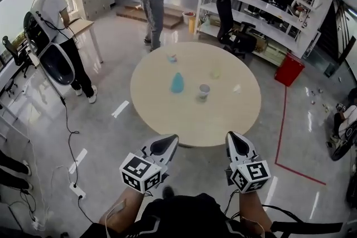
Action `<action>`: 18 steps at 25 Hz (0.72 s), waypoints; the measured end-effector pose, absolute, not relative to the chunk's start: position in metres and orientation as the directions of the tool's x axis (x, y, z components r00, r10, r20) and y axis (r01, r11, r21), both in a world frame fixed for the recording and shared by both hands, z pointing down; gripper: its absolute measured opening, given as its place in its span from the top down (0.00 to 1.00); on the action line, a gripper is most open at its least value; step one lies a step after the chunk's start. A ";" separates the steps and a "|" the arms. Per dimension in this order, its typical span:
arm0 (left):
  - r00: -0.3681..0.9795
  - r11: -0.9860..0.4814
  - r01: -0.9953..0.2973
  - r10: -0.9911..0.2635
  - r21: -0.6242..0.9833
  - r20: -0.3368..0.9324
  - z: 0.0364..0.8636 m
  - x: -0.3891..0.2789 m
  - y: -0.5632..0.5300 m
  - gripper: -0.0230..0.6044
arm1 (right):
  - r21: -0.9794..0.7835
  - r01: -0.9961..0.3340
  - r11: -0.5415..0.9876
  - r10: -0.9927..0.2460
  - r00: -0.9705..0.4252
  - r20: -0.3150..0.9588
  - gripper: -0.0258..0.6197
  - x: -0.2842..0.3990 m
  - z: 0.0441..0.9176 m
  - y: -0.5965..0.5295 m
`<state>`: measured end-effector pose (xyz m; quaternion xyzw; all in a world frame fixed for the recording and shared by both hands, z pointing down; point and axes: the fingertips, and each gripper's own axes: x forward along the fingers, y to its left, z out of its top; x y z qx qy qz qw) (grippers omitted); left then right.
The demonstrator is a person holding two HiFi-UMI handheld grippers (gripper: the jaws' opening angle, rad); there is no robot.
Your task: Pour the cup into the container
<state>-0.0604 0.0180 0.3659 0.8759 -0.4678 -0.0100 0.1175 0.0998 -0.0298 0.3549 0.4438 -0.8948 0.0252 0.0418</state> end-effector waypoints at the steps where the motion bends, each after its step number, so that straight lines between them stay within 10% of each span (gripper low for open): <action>1: 0.560 -0.531 -0.819 -0.823 0.217 0.097 0.366 -0.066 0.000 0.98 | 0.000 -0.799 0.601 -0.795 -0.598 0.100 0.96 0.093 0.353 -0.047; 11: 0.459 -0.410 -0.875 -0.872 0.258 0.169 0.403 -0.087 -0.192 0.98 | -0.053 -0.757 0.651 -0.747 -0.651 0.132 0.94 0.075 0.389 -0.243; 18: 0.410 -0.362 -0.903 -0.888 0.232 0.209 0.415 -0.100 -0.260 0.98 | -0.074 -0.713 0.697 -0.695 -0.698 0.174 0.68 0.056 0.419 -0.322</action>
